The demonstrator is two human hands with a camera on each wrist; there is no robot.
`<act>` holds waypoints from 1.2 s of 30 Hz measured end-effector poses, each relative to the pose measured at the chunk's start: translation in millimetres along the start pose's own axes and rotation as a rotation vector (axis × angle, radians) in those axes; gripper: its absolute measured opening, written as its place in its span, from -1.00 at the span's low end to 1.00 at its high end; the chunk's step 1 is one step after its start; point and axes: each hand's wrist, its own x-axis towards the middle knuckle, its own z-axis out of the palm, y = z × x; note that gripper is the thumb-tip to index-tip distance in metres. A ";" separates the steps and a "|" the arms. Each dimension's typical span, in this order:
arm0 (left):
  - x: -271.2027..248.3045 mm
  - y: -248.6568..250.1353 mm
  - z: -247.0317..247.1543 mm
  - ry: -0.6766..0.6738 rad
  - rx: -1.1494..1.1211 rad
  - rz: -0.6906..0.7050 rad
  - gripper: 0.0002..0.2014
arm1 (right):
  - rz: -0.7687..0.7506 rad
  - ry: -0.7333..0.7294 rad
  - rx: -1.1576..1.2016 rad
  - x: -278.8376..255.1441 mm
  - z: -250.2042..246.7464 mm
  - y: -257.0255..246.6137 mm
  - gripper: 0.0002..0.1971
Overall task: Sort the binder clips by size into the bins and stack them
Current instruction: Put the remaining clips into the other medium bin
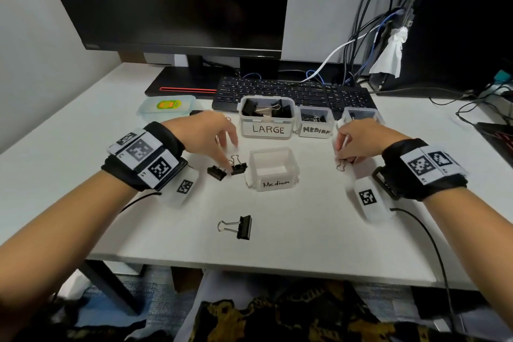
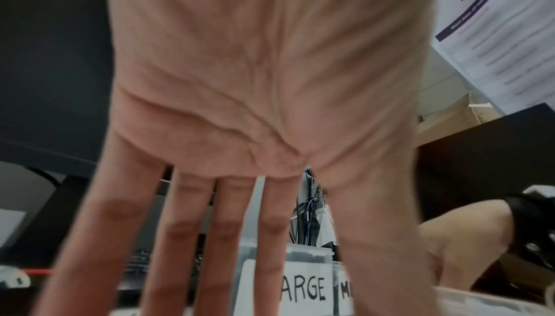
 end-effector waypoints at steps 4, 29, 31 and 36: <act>0.4 -4.7 3.8 -0.089 0.067 -0.079 -0.38 | -0.025 -0.009 0.041 -2.5 3.3 -7.6 -0.83; 0.9 -2.5 5.7 0.102 0.098 -0.035 -0.85 | -0.140 0.021 0.091 -6.0 13.1 -19.0 -0.79; -3.9 5.2 1.5 0.144 0.036 0.034 -0.88 | -0.150 0.046 0.102 -4.8 13.1 -19.8 -0.80; -9.5 27.8 -2.8 0.186 -0.020 0.146 -0.88 | -0.144 0.049 0.113 -2.8 15.7 -21.5 -0.81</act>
